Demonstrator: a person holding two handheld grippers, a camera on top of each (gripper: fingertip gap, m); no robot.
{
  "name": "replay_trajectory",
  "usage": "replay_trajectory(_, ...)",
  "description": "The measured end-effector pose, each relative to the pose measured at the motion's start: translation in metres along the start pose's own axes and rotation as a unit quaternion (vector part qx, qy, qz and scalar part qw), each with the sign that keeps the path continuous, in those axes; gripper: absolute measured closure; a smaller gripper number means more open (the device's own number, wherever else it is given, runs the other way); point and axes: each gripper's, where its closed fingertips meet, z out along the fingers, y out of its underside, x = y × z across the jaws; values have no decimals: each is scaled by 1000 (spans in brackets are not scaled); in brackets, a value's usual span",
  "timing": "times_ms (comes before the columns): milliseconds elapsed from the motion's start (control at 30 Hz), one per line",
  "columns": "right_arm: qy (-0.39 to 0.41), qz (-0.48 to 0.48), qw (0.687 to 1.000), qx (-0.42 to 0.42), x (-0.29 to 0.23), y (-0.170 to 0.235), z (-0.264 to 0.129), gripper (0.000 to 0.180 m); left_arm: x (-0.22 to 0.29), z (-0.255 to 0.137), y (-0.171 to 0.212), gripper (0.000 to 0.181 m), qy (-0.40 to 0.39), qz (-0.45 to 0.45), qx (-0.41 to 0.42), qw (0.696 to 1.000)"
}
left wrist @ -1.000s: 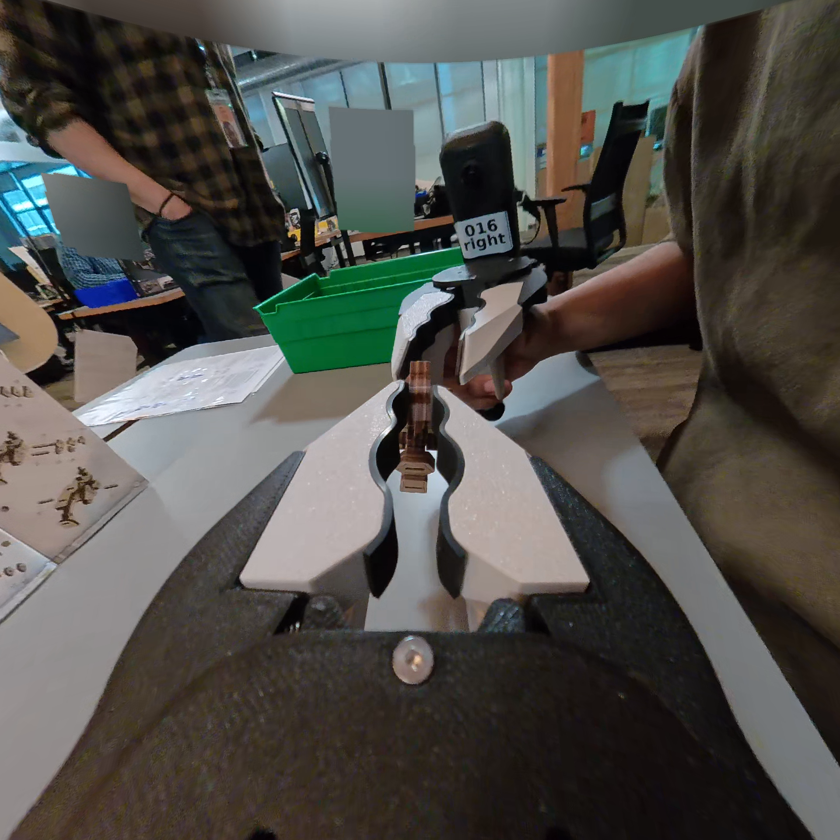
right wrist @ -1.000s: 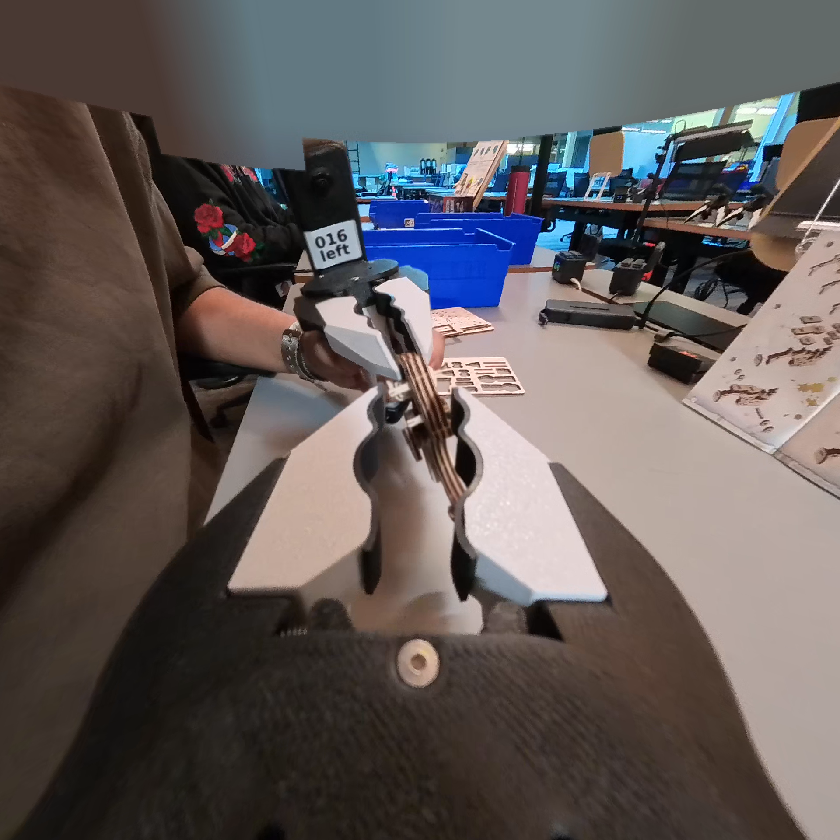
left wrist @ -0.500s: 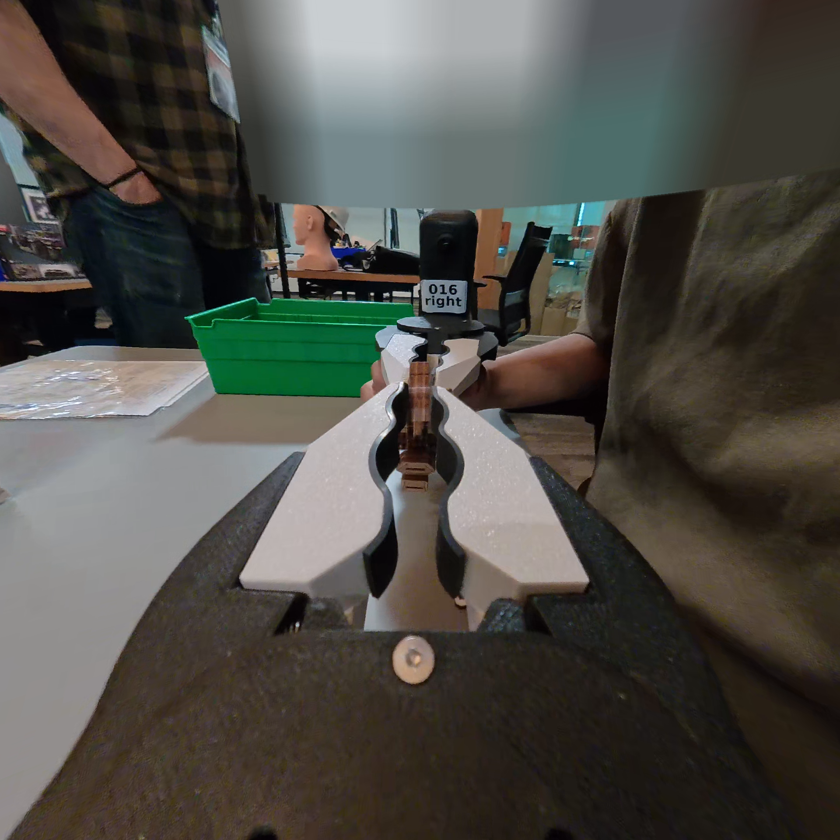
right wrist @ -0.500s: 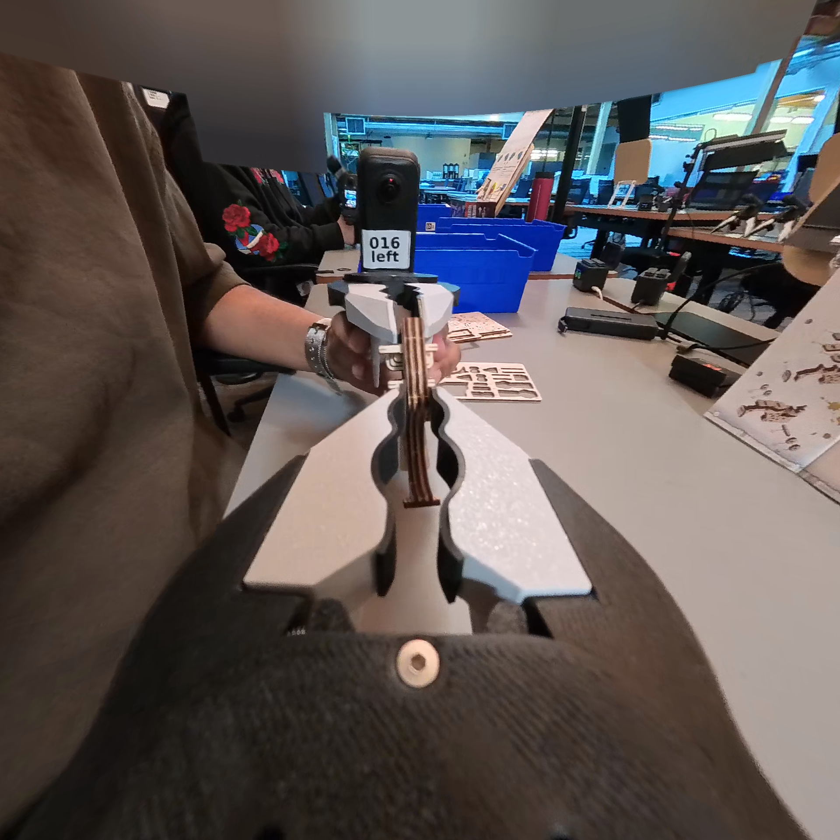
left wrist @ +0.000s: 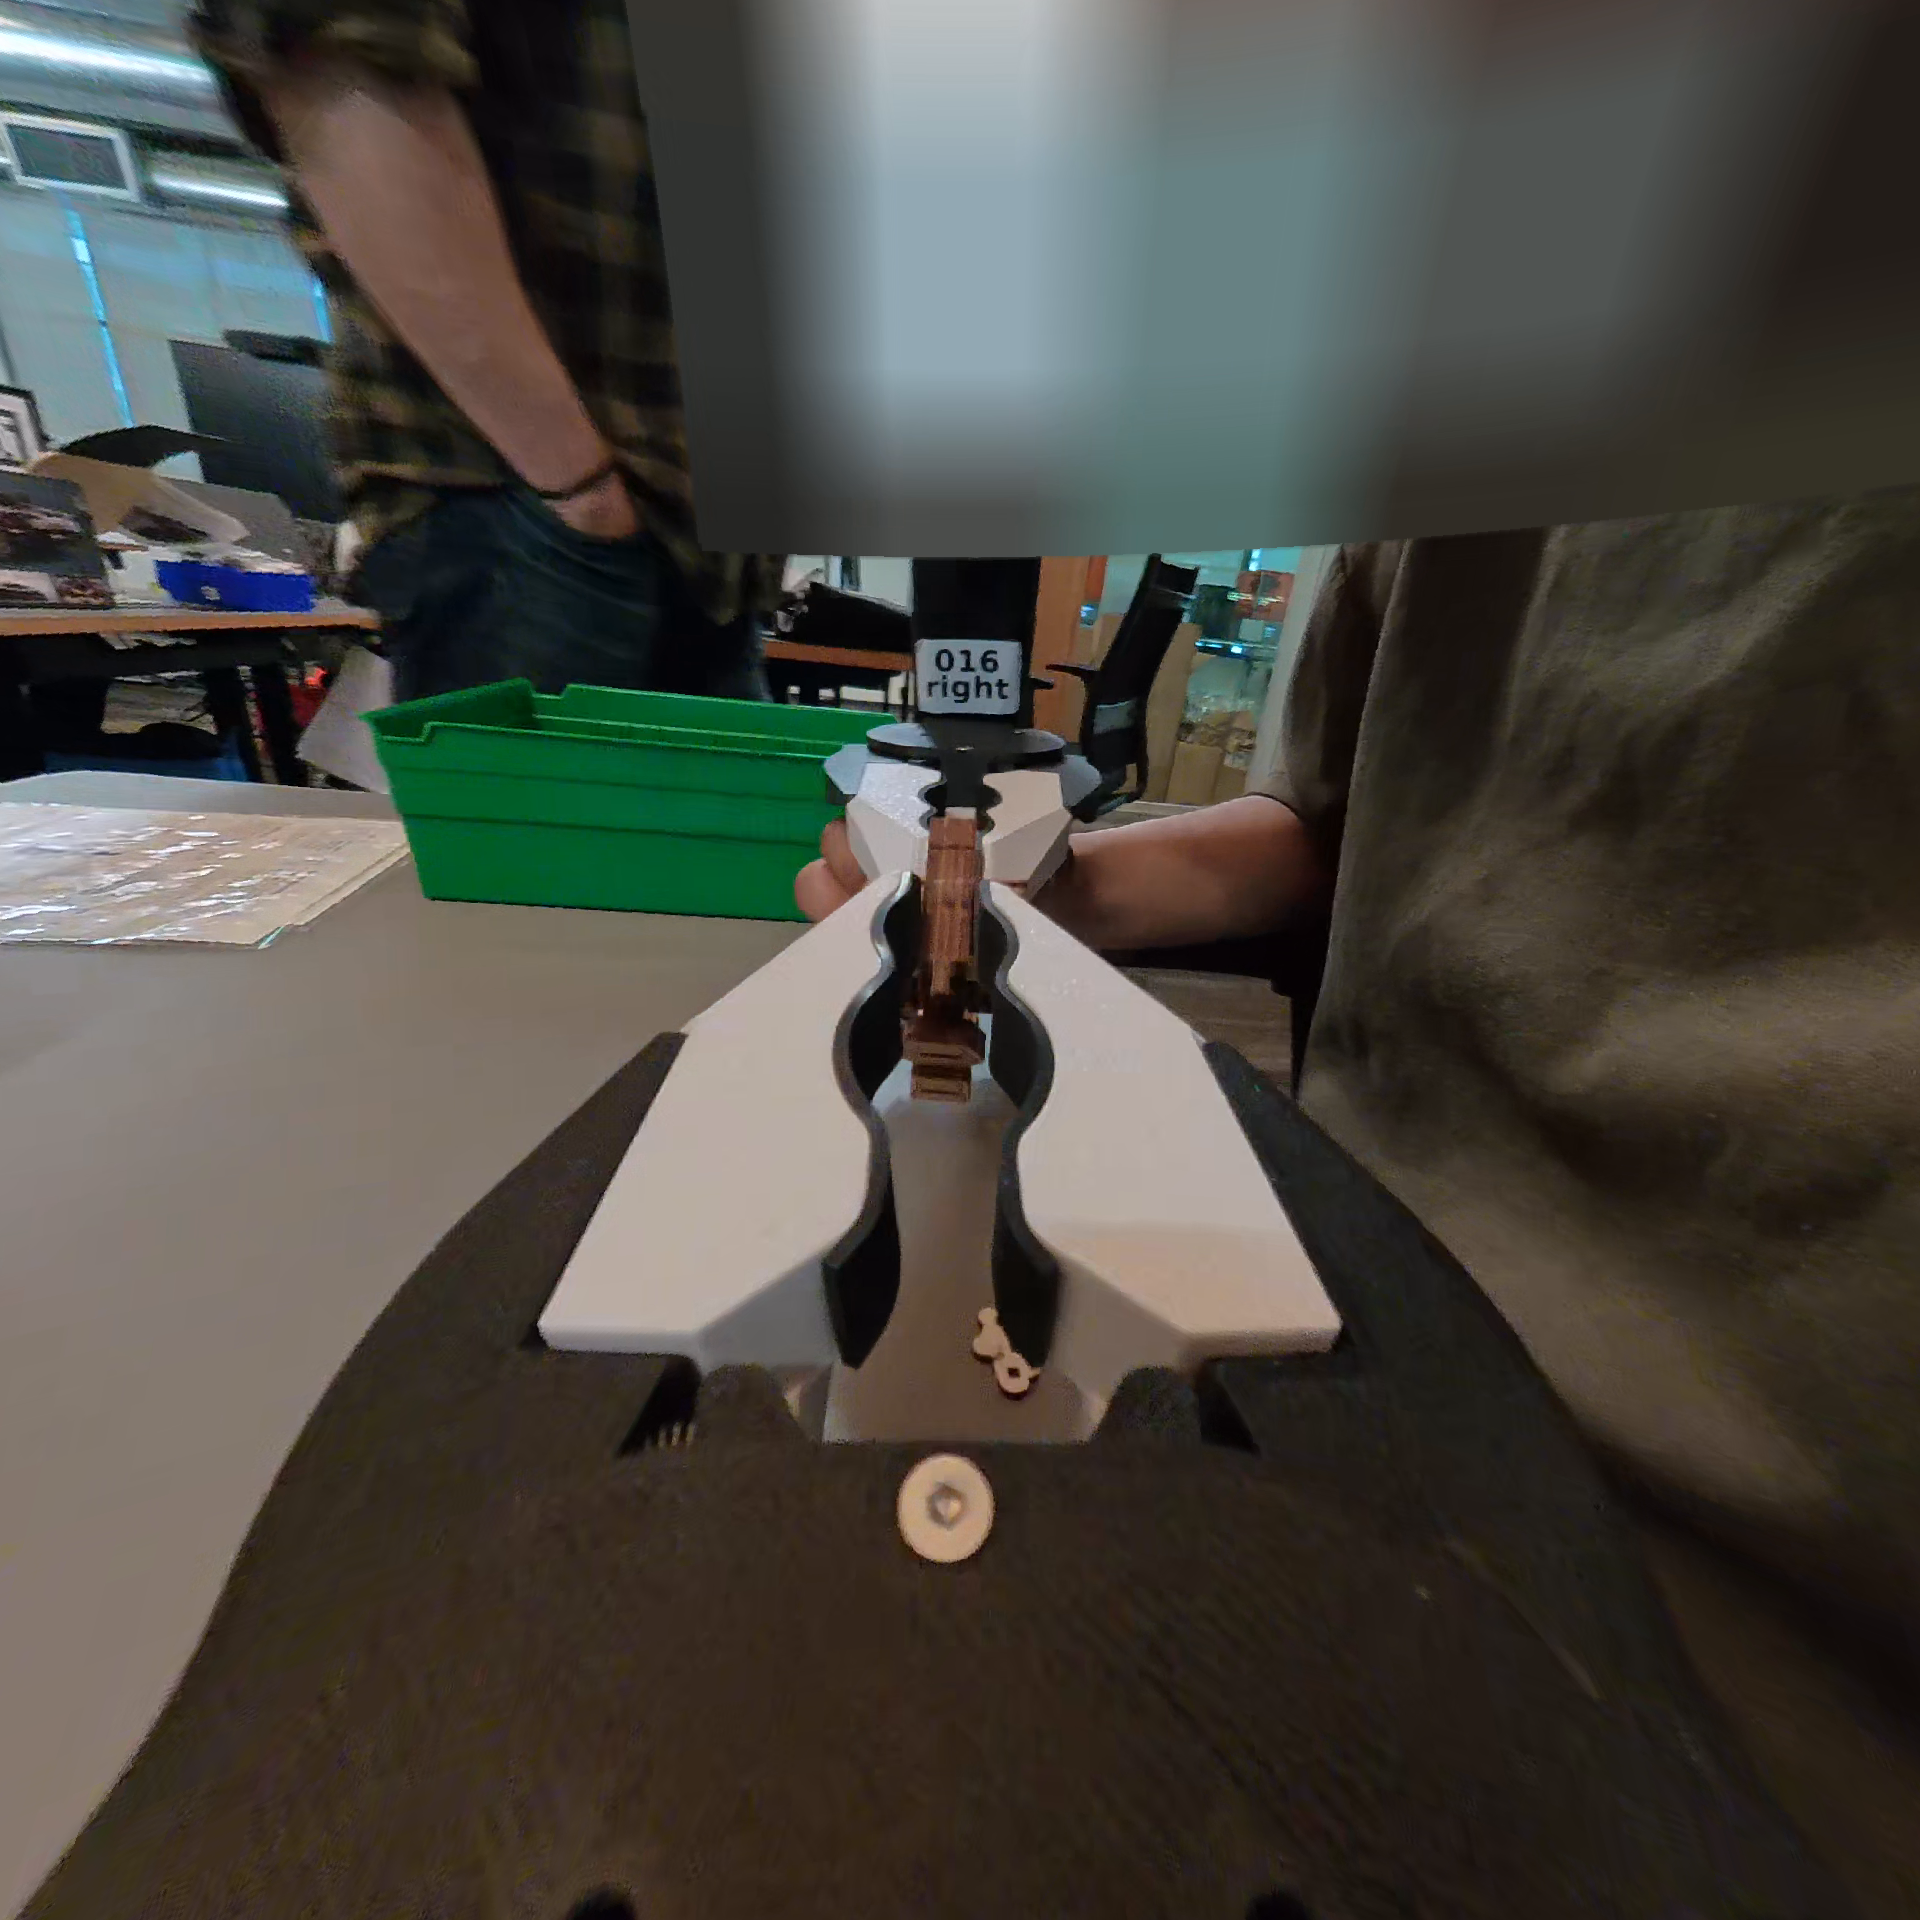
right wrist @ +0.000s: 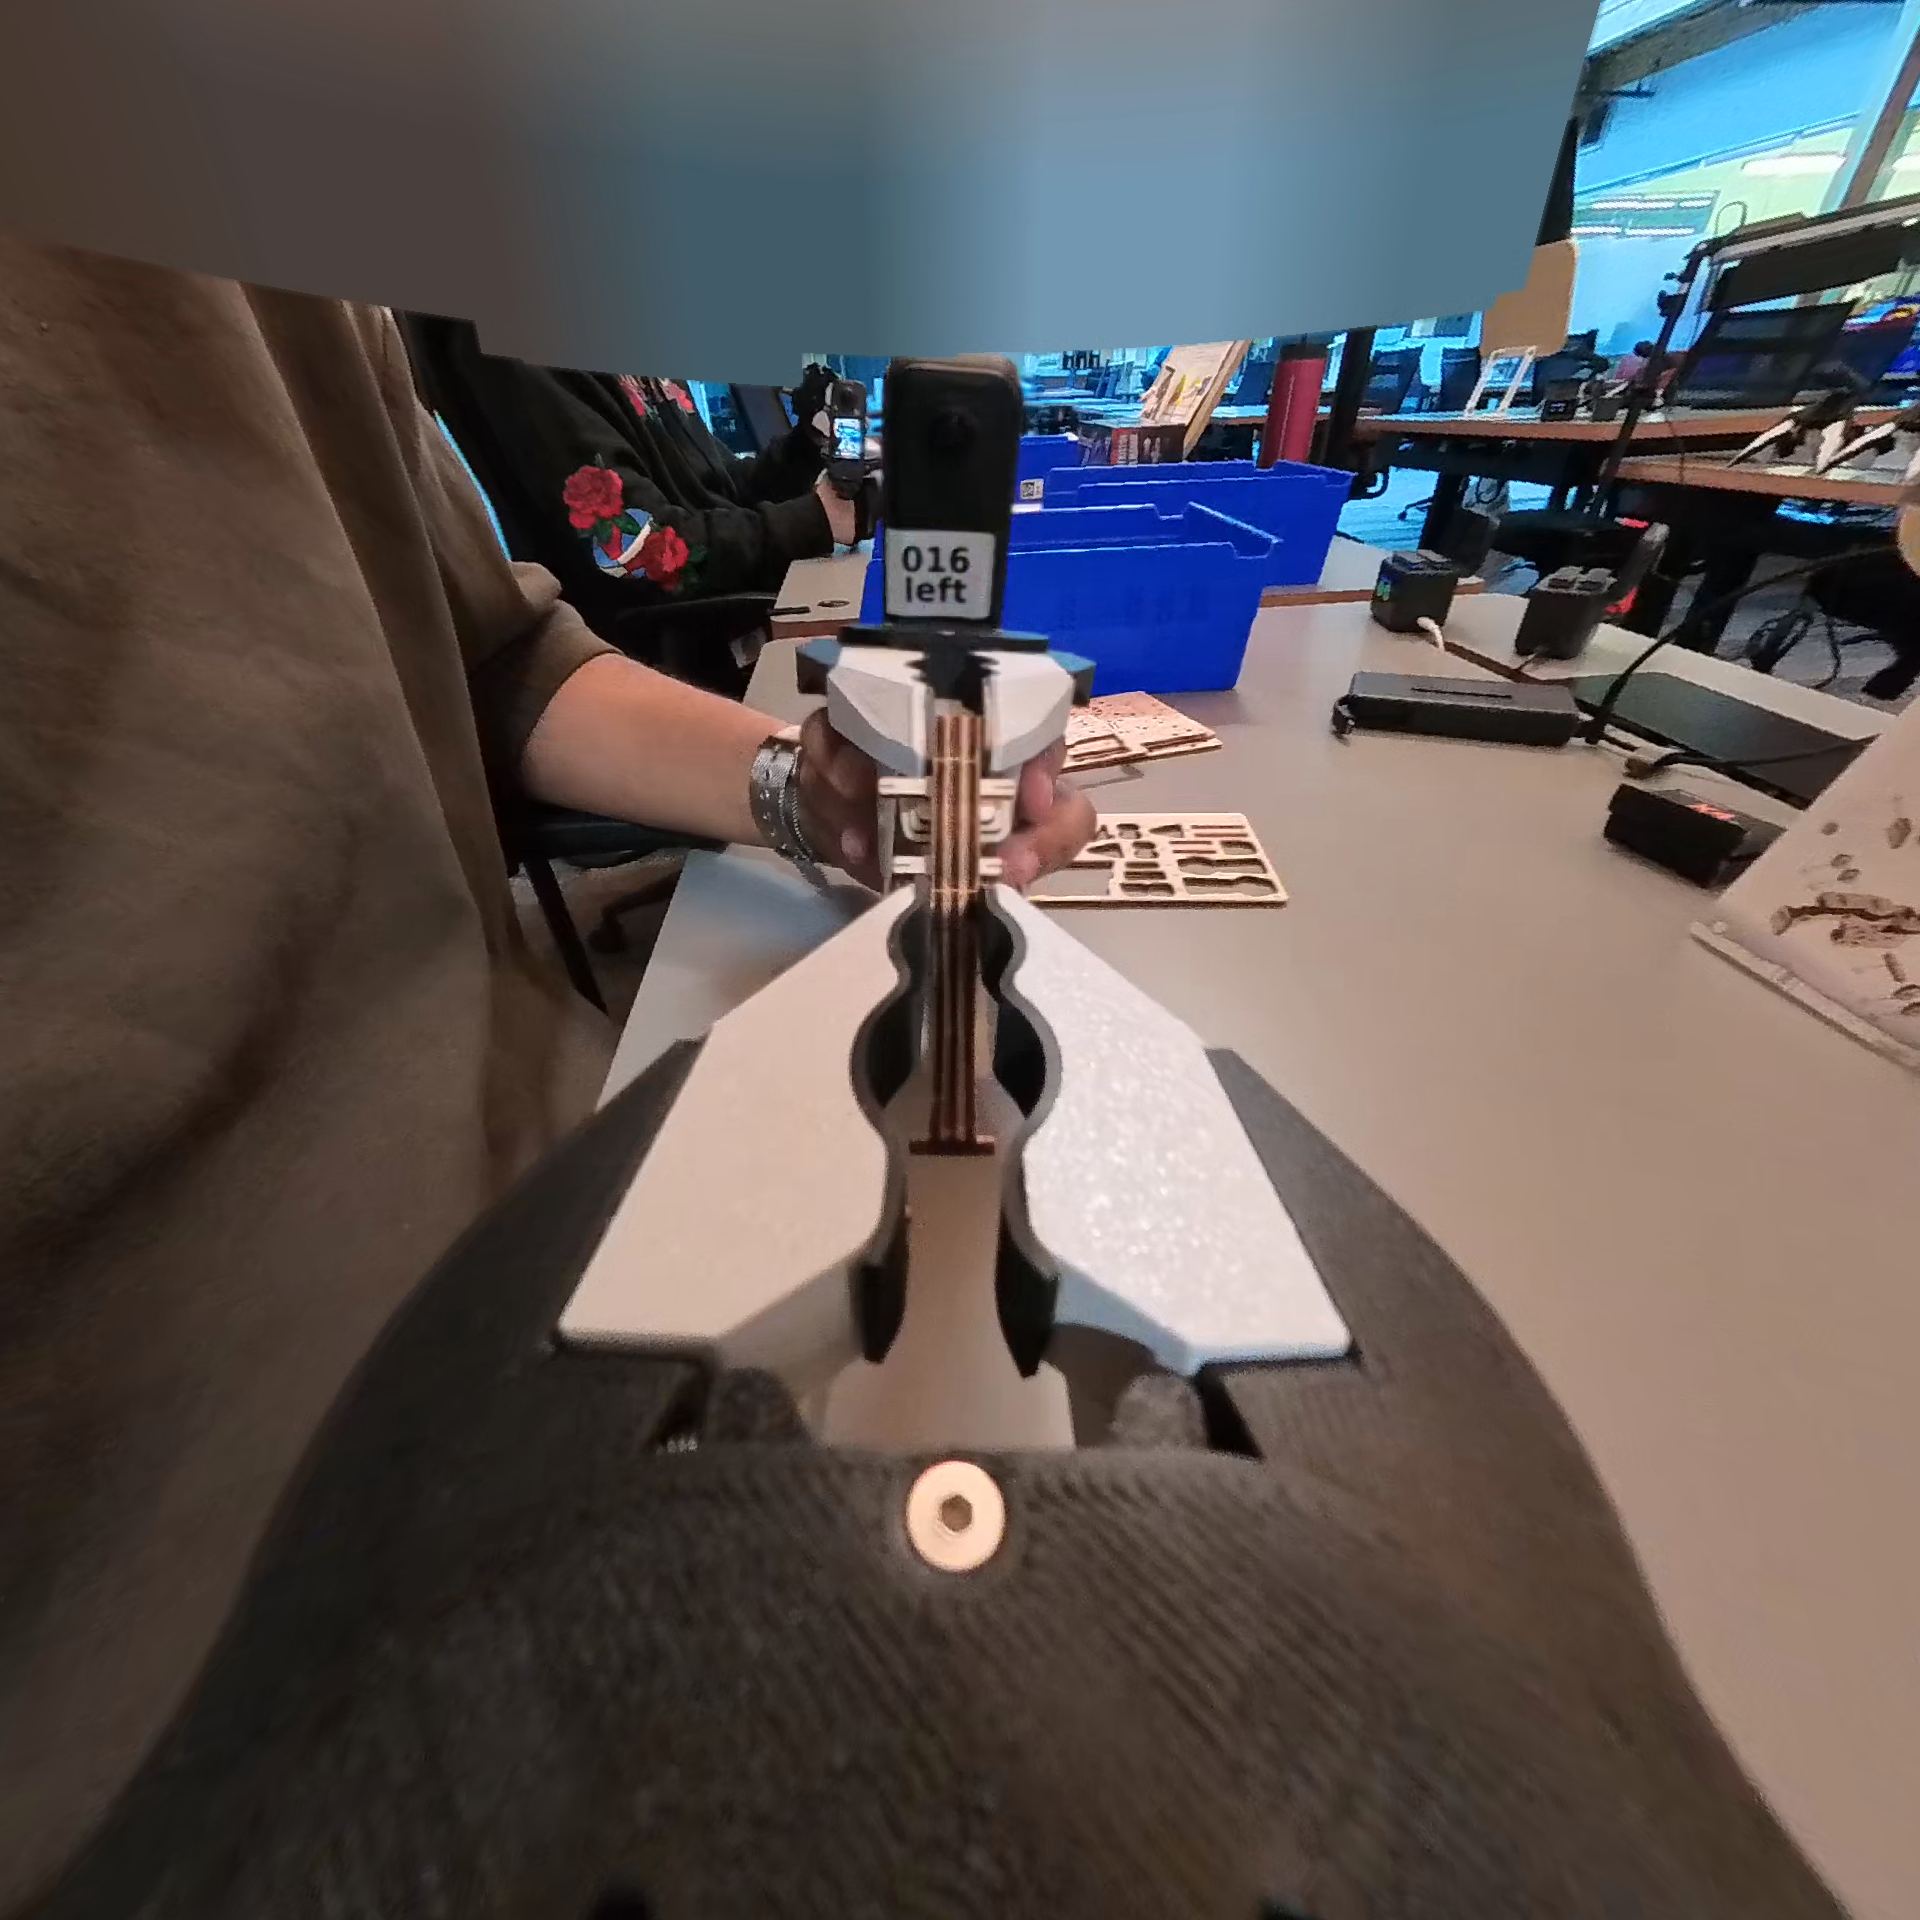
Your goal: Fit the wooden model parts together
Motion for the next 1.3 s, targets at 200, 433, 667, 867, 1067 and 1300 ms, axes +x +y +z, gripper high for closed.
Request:
replay_trajectory(200, 21, -11, 1000, -13, 7, 3, -4, 173, -6, 3, 9, 151, -33, 24, -26, 999)
replay_trajectory(433, 42, -78, 993, -79, 7, 19, -1, 173, -5, 10, 28, 144, -53, 86, -88, 991)
replay_trajectory(667, 50, -89, 990, -97, 8, 25, -2, 172, -11, 7, 28, 150, -68, 90, -91, 990)
replay_trajectory(867, 55, -88, 990, -94, 10, 24, -3, 173, -10, 7, 29, 159, -69, 113, -97, 986)
replay_trajectory(1067, 53, -87, 991, -89, 9, 22, -3, 173, -8, 8, 26, 160, -70, 118, -95, 986)
replay_trajectory(1300, 46, -71, 993, -78, 8, 19, -4, 172, -9, 9, 20, 175, -65, 86, -92, 990)
